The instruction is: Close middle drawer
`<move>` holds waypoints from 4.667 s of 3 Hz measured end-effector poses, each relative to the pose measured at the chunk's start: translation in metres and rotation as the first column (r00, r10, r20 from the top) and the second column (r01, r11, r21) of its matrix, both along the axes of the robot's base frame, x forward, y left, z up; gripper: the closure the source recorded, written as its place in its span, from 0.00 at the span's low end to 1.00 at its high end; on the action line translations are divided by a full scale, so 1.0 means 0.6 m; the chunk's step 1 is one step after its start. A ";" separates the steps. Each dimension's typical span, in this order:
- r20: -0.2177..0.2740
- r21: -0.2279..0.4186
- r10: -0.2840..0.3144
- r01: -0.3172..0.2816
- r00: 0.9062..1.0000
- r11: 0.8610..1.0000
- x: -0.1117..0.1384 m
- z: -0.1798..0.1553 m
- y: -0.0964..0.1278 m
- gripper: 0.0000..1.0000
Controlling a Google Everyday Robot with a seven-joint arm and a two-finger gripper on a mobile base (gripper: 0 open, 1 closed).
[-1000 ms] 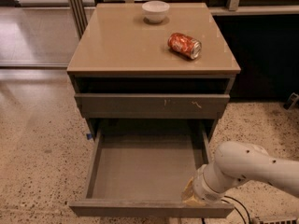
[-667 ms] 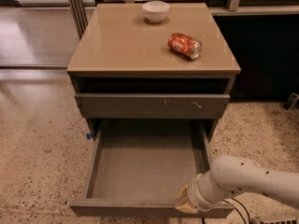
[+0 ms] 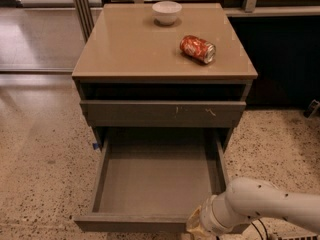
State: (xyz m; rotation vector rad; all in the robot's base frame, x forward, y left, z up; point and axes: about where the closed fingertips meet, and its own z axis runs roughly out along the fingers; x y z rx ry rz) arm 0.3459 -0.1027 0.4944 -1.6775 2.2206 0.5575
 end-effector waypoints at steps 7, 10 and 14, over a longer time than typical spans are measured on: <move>0.097 0.016 0.004 -0.005 0.995 1.000 0.026 -0.103 0.086 1.00; 0.155 0.039 -0.064 0.059 0.986 0.998 0.090 -0.086 0.083 1.00; 0.182 0.057 -0.114 0.105 0.977 0.993 0.171 -0.114 0.086 1.00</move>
Offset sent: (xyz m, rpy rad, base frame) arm -0.0665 0.0440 -0.0647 0.0463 0.0676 -0.0307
